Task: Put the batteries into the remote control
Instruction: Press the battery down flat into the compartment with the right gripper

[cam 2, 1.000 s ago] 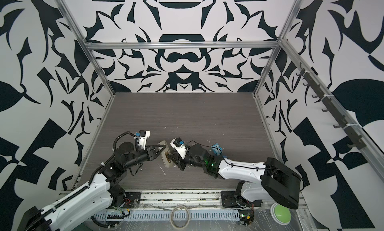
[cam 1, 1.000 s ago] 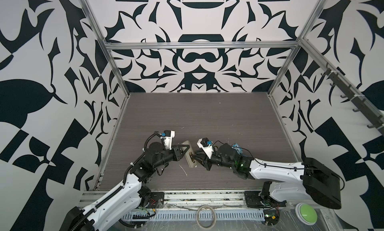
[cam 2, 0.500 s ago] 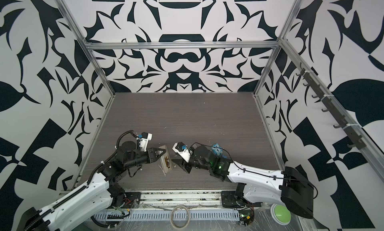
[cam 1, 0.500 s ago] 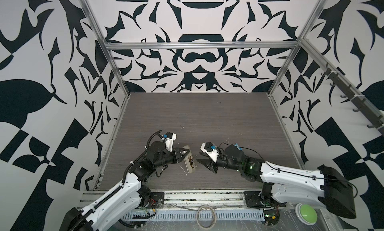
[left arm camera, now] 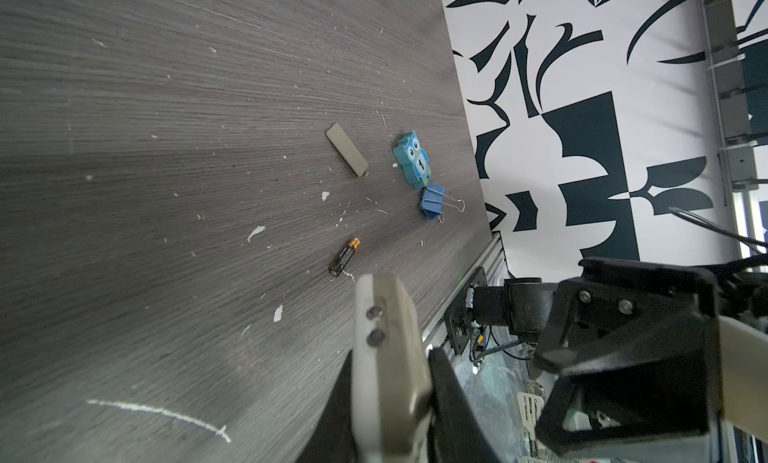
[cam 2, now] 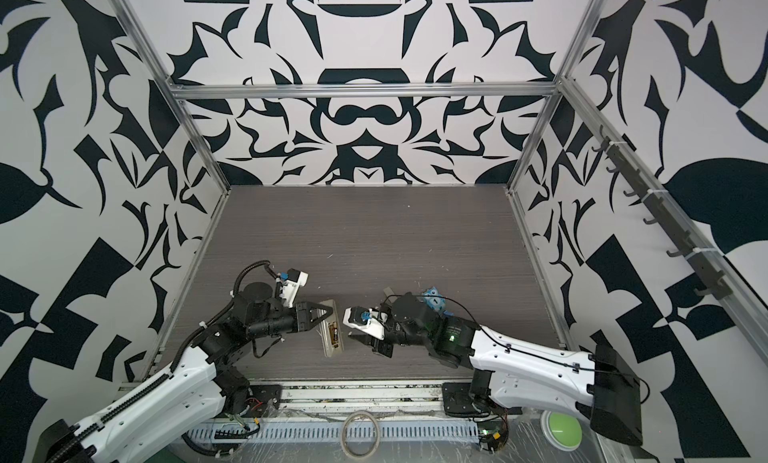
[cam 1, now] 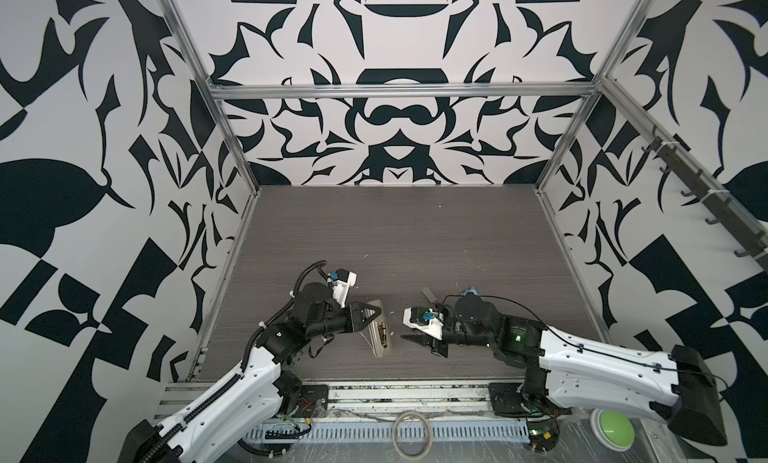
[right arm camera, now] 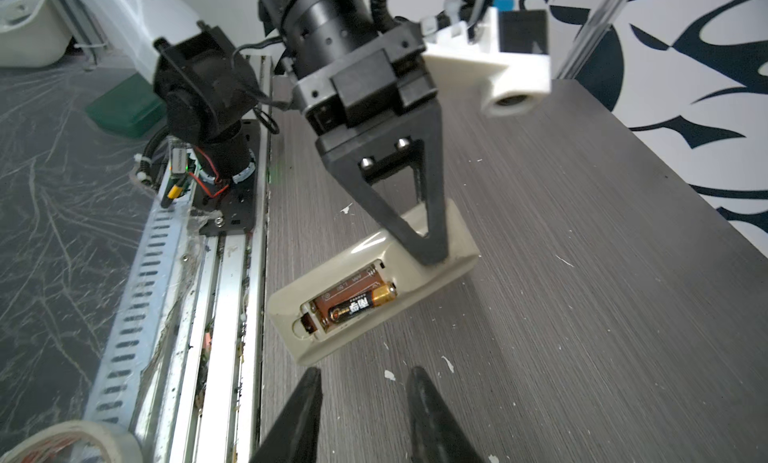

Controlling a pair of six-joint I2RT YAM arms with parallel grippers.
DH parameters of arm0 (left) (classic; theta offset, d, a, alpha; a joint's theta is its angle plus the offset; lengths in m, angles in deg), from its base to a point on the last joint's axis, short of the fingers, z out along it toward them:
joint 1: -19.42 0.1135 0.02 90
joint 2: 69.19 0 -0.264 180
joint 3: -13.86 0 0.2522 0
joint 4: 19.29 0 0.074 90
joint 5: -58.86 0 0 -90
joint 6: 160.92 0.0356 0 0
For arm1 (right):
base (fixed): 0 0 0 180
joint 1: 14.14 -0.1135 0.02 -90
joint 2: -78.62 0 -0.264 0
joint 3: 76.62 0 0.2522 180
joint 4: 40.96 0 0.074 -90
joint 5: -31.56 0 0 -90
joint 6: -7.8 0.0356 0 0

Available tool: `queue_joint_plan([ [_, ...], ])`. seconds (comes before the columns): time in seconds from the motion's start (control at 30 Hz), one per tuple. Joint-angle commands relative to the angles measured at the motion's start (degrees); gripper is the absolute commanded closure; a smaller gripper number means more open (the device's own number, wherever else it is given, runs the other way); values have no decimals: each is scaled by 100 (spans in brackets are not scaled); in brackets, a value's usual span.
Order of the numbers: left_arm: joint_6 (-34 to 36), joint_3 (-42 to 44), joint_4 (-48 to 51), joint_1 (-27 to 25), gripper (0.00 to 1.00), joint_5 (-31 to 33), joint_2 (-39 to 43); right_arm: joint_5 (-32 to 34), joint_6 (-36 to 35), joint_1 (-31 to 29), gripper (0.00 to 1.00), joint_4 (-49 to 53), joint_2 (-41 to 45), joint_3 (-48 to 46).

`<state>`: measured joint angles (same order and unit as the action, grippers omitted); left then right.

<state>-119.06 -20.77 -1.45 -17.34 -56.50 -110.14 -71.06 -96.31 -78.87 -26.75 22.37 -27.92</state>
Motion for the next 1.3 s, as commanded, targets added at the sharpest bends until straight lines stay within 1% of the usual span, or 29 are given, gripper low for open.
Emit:
queue_joint_plan([
  [0.0, 161, -274, 288, 1, 100, -251, 93, 31, -499, -192, 63, 418, -162, 497],
  [0.17, 317, -322, 469, 1, 100, -332, 88, 148, -707, -373, 66, 664, -518, 733],
  [0.37, 424, -326, 526, 1, 100, -430, 78, 266, -858, -443, 72, 656, -848, 922],
  [0.53, 457, -340, 524, 1, 100, -521, 13, 413, -910, -454, 75, 563, -1005, 999],
  [0.7, 490, -357, 533, 1, 100, -574, -28, 640, -935, -477, 77, 345, -1183, 1058],
  [1.27, 490, -341, 472, 1, 100, -663, -54, 575, -1071, -488, 79, 135, -1472, 1149],
])
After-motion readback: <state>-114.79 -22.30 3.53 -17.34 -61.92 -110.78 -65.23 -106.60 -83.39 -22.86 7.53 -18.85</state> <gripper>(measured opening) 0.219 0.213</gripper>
